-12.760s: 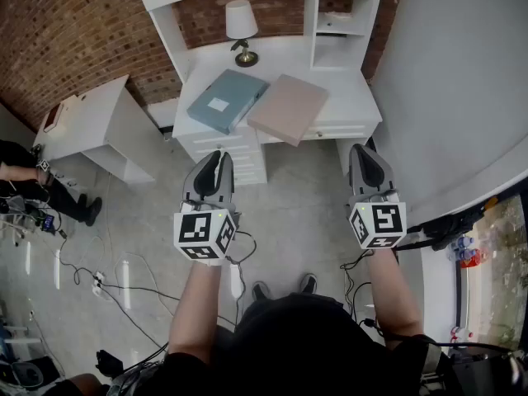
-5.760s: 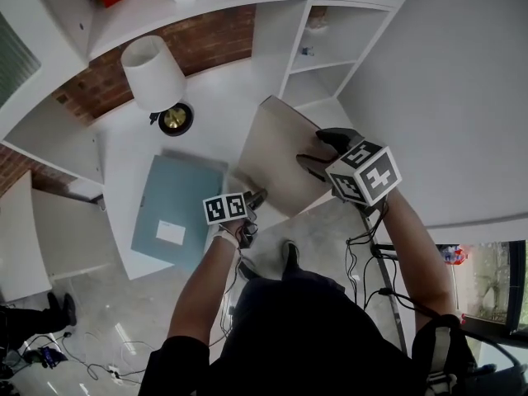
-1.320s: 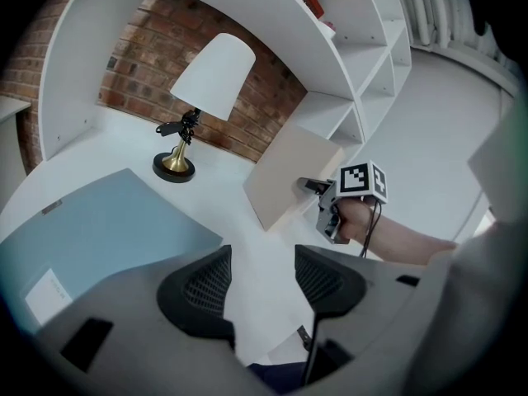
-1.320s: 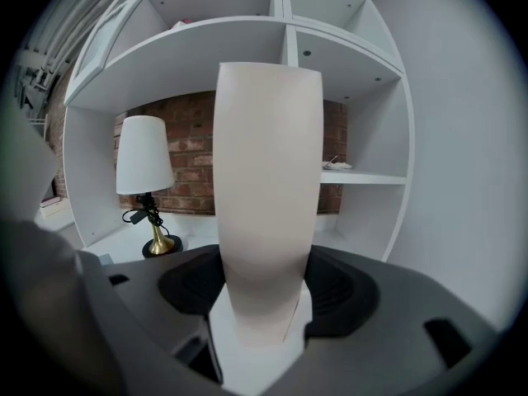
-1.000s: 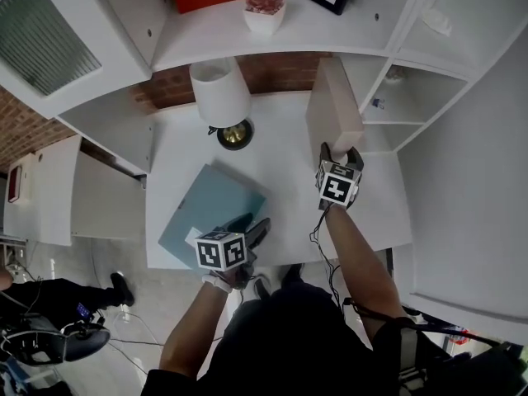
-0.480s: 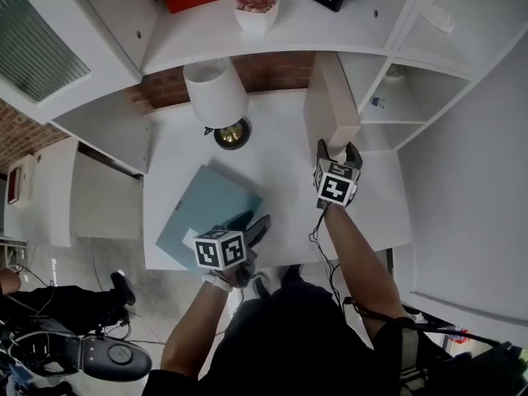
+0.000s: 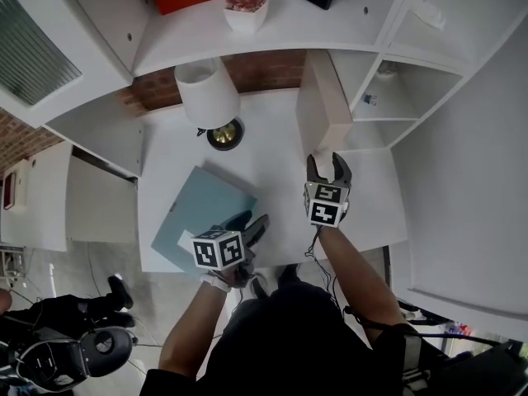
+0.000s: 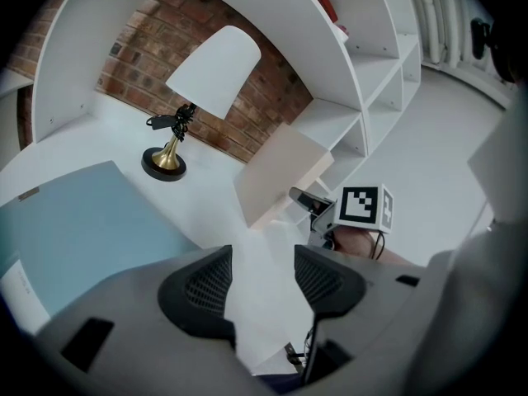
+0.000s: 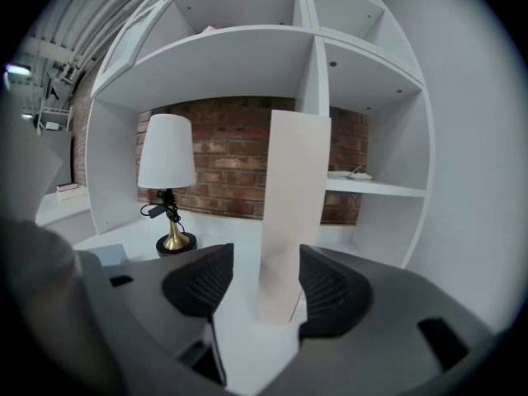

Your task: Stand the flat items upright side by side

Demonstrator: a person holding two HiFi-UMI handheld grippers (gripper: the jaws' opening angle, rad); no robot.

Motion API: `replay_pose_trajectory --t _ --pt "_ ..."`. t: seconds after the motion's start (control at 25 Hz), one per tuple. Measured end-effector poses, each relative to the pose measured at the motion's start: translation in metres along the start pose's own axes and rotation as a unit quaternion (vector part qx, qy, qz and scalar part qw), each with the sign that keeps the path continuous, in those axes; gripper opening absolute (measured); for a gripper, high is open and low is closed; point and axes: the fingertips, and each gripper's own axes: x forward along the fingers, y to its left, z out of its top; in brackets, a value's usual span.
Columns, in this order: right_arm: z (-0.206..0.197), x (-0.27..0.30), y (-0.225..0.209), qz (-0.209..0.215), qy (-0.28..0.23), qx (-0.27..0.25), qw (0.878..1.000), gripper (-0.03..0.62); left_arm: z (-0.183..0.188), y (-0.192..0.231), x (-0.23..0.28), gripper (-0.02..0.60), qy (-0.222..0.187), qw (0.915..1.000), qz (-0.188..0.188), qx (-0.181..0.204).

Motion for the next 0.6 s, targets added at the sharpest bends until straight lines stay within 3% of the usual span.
replay_pose_trajectory --t 0.6 --pt "0.008 0.051 0.006 0.02 0.014 -0.014 1.0 0.225 0.009 0.015 -0.011 0.23 -0.028 0.9991 0.026 -0.017"
